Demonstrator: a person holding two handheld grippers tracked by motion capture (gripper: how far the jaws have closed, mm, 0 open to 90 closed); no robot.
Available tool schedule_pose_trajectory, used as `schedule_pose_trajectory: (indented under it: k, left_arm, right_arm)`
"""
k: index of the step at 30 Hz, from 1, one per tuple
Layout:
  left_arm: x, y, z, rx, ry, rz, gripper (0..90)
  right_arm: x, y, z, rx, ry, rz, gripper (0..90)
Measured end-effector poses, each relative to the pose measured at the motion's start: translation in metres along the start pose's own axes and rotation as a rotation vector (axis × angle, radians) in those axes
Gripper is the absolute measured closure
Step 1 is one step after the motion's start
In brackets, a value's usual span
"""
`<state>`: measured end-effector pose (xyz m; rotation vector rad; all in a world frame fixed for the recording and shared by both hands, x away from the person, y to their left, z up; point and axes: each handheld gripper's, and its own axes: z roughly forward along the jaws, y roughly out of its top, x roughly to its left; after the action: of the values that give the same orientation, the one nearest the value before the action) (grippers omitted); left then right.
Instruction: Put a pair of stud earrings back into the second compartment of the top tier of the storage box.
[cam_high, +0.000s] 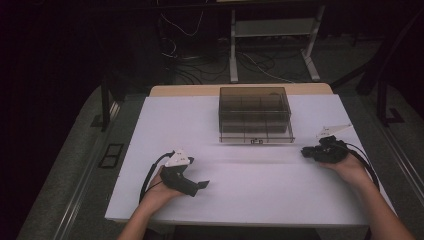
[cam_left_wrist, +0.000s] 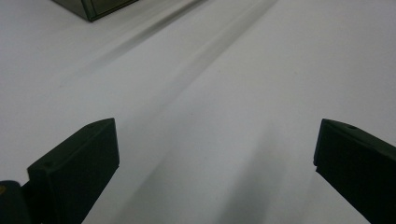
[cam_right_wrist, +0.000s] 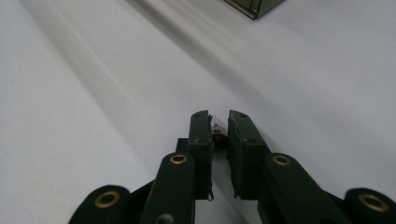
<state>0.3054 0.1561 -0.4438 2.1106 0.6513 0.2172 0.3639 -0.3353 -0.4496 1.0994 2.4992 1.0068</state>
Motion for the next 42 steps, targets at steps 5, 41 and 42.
schedule_pose_trajectory:
  k: [5,41,42]
  left_arm:
    - [0.000,0.000,0.000,0.001,-0.001,-0.004,0.0]
    - [0.000,0.000,0.001,0.006,-0.002,-0.005,0.0]
    - [0.000,0.000,0.001,0.006,-0.002,-0.005,0.0]
  right_arm:
    - [0.001,0.002,-0.003,-0.014,0.011,0.009,78.9]
    - [0.009,0.035,-0.050,-0.114,0.050,0.028,78.8]
    - [0.010,0.036,-0.052,-0.119,0.050,0.024,78.8]
